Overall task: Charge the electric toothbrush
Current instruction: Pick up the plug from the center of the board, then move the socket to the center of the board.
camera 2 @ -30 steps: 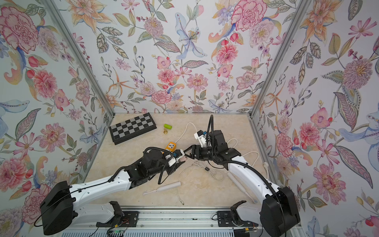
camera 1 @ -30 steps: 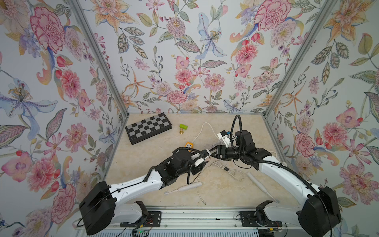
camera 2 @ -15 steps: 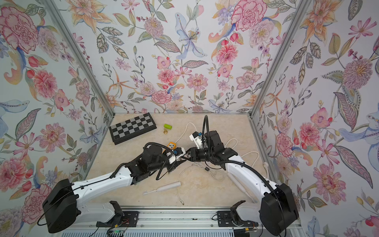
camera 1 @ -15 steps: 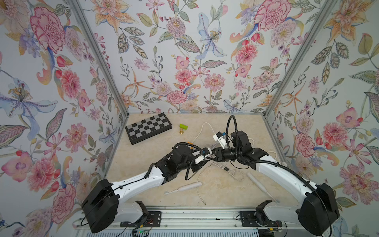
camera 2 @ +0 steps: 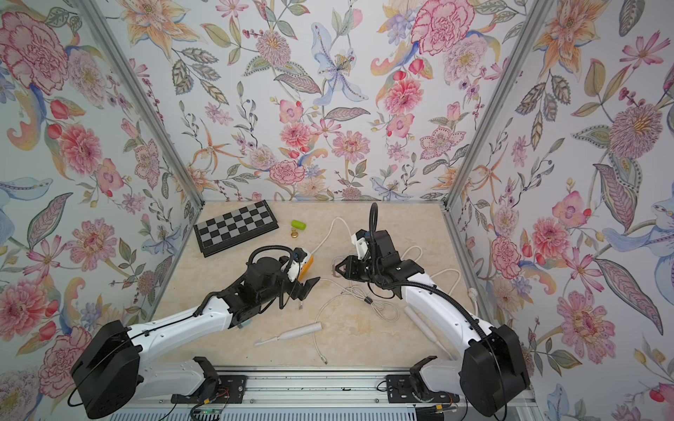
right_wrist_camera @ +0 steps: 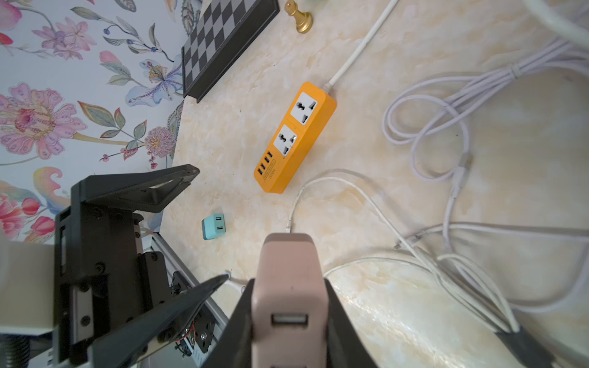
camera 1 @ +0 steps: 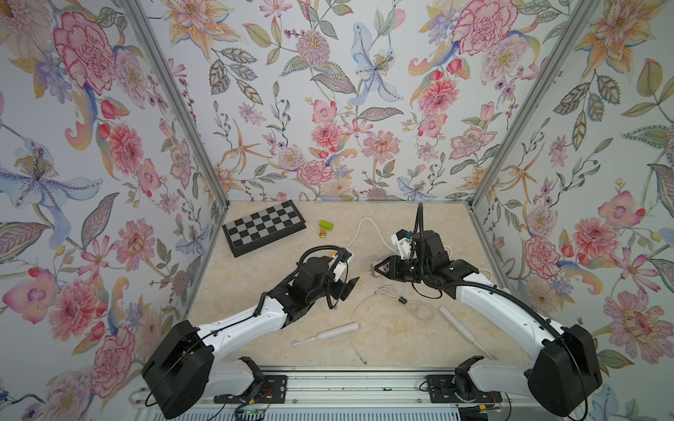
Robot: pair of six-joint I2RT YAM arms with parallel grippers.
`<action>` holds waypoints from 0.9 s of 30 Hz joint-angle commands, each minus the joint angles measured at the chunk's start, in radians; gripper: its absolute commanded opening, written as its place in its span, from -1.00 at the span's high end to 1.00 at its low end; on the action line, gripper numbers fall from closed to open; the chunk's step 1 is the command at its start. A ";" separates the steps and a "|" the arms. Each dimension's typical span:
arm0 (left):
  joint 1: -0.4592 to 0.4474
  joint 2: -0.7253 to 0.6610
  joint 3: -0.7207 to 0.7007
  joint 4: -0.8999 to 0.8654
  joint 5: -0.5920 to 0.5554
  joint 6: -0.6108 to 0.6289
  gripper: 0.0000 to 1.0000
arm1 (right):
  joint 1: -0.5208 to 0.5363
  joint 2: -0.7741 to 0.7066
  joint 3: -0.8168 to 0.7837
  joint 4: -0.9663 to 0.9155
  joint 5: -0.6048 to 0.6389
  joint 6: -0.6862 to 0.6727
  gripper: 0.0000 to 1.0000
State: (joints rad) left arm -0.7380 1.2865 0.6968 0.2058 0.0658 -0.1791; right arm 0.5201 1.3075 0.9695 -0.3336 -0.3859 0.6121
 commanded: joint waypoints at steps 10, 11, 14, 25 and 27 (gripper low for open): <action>0.185 0.219 0.007 -0.002 0.002 -0.402 -0.90 | -0.011 0.077 0.048 -0.054 0.143 0.053 0.89; 0.191 0.244 0.029 -0.019 0.024 -0.413 -0.91 | -0.012 0.081 0.048 -0.056 0.145 0.058 0.89; 0.191 0.271 0.050 -0.032 0.025 -0.429 -0.92 | -0.012 0.093 0.053 -0.063 0.162 0.070 0.90; 0.190 0.346 0.014 0.100 0.188 -0.526 -0.83 | -0.005 0.172 0.120 -0.139 0.269 0.103 1.00; 0.187 0.366 0.021 0.117 0.222 -0.541 -0.80 | -0.002 0.190 0.137 -0.148 0.280 0.112 1.00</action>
State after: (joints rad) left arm -0.5545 1.6146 0.7177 0.2756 0.2150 -0.6666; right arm 0.5148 1.4769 1.0676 -0.4416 -0.1524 0.6937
